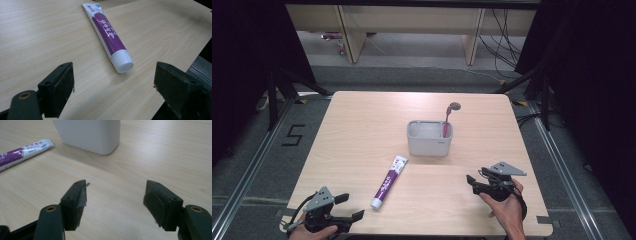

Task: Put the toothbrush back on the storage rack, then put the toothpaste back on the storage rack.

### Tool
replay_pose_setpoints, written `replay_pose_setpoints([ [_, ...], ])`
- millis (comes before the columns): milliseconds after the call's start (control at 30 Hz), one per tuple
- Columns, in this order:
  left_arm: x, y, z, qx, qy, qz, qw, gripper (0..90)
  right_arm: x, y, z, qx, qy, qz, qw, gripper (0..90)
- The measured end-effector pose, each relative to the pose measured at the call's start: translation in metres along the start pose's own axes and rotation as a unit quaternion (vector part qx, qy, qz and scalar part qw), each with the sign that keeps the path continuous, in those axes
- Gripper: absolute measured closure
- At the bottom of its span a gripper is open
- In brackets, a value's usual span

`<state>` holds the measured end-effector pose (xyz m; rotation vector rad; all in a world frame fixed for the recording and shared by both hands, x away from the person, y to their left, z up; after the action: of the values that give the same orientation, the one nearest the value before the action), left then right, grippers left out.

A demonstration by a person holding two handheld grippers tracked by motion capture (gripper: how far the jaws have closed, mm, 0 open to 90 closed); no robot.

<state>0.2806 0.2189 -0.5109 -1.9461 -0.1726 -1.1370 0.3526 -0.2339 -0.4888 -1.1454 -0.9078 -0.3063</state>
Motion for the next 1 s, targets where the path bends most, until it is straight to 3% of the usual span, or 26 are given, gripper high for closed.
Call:
replay_pose_setpoints([
  [100, 0.0, 0.001, 0.0, 0.003, -0.001, 0.002, 1.0, 16.1, -0.007, -0.001, 0.001, 0.005, -0.011, 0.008, 0.9999, 34.7],
  [133, 0.0, 0.002, 0.0, -0.001, 0.0, -0.003, 1.0, 16.1, -0.009, -0.003, 0.004, 0.002, -0.001, 0.011, 0.9999, 34.6],
  [167, 0.0, 0.001, 0.0, 0.003, 0.0, 0.002, 1.0, 16.1, -0.01, -0.004, 0.001, -0.005, -0.022, 0.01, 0.9997, 34.3],
  [200, 0.0, 0.001, 0.0, 0.003, -0.001, 0.002, 1.0, 16.1, -0.013, -0.005, 0.005, 0.005, -0.002, 0.02, 0.9998, 34.0],
  [233, 0.0, 0.001, 0.0, 0.003, -0.003, 0.002, 1.0, 16.1, -0.014, -0.004, 0.004, 0.004, -0.018, 0.015, 0.9997, 34.0],
  [300, 0.0, 0.001, 0.0, 0.003, -0.004, 0.002, 1.0, 16.1, -0.017, -0.005, 0.007, 0.006, -0.015, 0.023, 0.9996, 32.9],
  [333, 0.0, 0.001, 0.0, 0.003, -0.005, 0.002, 1.0, 16.1, -0.018, -0.005, 0.006, 0.007, -0.027, 0.023, 0.9993, 32.9],
  [467, 0.0, 0.002, 0.0, -0.003, -0.001, 0.004, 1.0, 16.1, -0.025, -0.007, 0.008, 0.001, -0.023, 0.025, 0.9994, 30.8],
  [533, 0.0, 0.002, 0.0, -0.003, -0.004, 0.003, 1.0, 16.0, -0.029, -0.01, 0.013, 0.009, 0.002, 0.035, 0.9993, 29.3],
  [633, 0.0, 0.002, 0.0, -0.004, -0.003, 0.002, 1.0, 16.0, -0.034, -0.013, 0.014, 0.002, -0.01, 0.038, 0.9992, 28.7],
  [700, -0.001, 0.002, 0.0, -0.005, -0.005, 0.002, 1.0, 15.9, -0.039, -0.013, 0.015, 0.014, -0.014, 0.044, 0.9988, 28.3],
  [800, -0.001, 0.004, 0.0, -0.005, -0.01, 0.007, 0.9999, 15.8, -0.045, -0.018, 0.019, 0.01, -0.019, 0.05, 0.9985, 28.3],
  [833, -0.001, 0.004, 0.0, -0.005, -0.012, 0.009, 0.9999, 15.8, -0.047, -0.019, 0.023, 0.015, 0.001, 0.053, 0.9985, 28.3],
  [900, -0.001, 0.005, 0.0, -0.003, -0.012, 0.003, 0.9999, 15.8, -0.049, -0.021, 0.022, 0.012, -0.013, 0.046, 0.9988, 28.2],
  [933, 0.0, 0.005, 0.001, -0.001, -0.011, 0.012, 0.9999, 15.8, -0.05, -0.022, 0.02, 0.011, -0.03, 0.047, 0.9984, 28.3],
  [1000, 0.001, 0.006, 0.002, -0.004, -0.011, 0.009, 0.9999, 15.7, -0.054, -0.023, 0.023, 0.02, -0.015, 0.051, 0.9984, 28.3],
])
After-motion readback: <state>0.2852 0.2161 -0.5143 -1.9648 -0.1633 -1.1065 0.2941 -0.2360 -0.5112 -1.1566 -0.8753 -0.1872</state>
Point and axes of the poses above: each handheld gripper's, and its own axes: y roughly forward along the jaws, x roughly out of its top, z roughly to its left, the point moved 3 cm from there along y, roughly forward along the jaws, and after that the axes turned 5 degrees about z, right-handed, at the moved point
